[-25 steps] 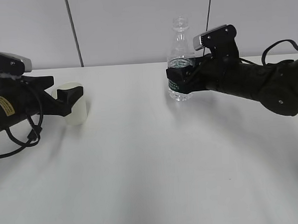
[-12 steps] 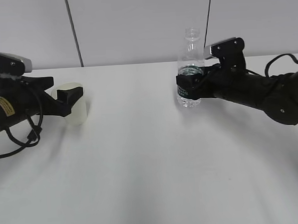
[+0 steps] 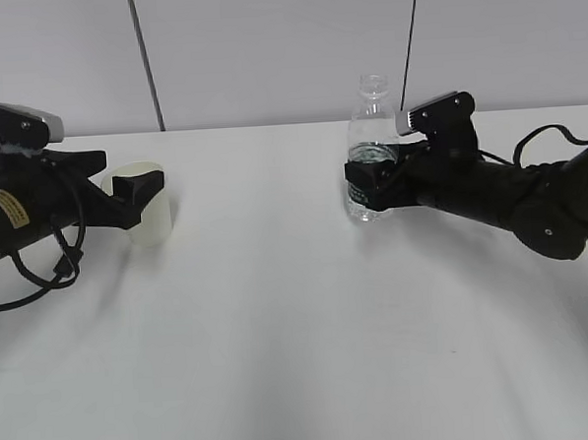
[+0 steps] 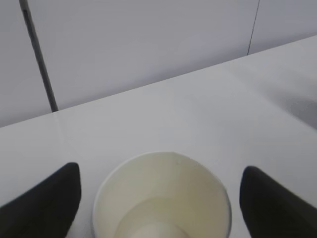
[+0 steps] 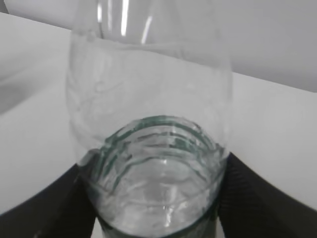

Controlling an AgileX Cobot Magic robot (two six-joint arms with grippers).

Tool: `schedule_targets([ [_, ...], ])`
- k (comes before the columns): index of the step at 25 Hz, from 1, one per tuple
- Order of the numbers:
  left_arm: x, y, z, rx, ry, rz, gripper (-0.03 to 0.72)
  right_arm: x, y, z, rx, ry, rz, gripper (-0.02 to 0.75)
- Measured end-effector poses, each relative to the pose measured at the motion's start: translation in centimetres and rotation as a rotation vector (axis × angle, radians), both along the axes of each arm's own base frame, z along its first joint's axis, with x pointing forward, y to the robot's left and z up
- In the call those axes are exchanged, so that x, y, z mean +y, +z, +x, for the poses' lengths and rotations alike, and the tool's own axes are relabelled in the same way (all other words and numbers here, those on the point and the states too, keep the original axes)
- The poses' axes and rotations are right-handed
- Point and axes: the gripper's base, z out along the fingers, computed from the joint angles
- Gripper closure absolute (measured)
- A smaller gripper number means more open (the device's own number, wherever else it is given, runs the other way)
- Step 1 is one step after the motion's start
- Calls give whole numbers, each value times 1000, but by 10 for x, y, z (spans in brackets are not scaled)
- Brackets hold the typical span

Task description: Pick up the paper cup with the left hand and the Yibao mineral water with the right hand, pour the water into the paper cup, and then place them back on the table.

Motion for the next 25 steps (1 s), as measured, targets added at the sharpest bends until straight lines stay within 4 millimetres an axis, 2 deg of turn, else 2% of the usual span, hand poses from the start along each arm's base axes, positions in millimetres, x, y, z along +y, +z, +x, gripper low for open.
schedule_targets([
  [5,0,0,0,0,0,0,97,-1,-1,1,-13,-11,10,250],
  [15,0,0,0,0,-1,0,101,1,-20,1,-3,-6,36,250],
  [25,0,0,0,0,-1,0,104,1,-21,1,-6,-4,40,251],
])
